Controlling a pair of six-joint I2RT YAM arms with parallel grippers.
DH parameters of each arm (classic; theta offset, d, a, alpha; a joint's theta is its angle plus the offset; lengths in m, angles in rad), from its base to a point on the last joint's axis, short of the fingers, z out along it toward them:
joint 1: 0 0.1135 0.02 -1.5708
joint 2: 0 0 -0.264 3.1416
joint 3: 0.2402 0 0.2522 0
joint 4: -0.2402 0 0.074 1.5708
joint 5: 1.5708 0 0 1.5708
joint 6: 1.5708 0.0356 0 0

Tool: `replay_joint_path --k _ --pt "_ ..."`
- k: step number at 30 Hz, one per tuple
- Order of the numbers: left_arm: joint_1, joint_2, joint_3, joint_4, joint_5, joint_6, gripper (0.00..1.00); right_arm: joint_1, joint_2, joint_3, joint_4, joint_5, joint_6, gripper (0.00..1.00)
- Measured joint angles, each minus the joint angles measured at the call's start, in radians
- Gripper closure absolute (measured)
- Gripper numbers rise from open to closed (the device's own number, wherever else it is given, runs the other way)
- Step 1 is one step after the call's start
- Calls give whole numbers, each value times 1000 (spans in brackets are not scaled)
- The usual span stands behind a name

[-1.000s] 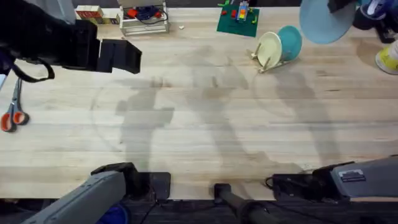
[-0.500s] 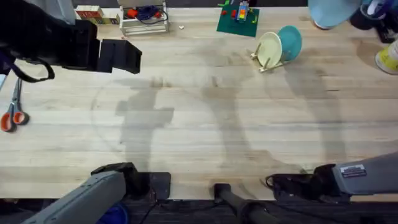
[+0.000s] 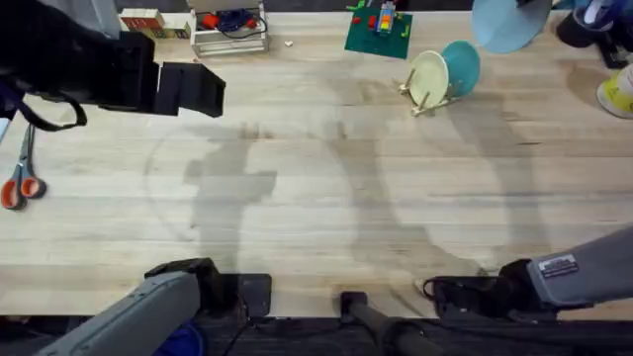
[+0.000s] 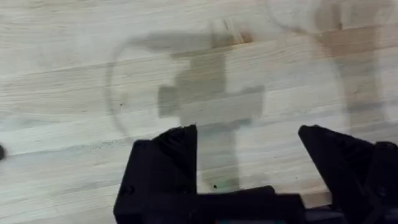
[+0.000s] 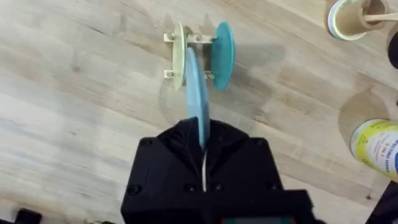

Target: Pick up the plates from the table one by one and place each into a slot on the dish rack.

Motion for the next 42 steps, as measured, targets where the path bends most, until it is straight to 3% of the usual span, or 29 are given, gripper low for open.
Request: replay_joint_path --k 30,42 --pt "0 0 0 0 0 0 6 -32 0 0 -8 -1 -66 970" --pt "0 0 0 0 0 0 6 -32 68 1 13 -1 -70 970"
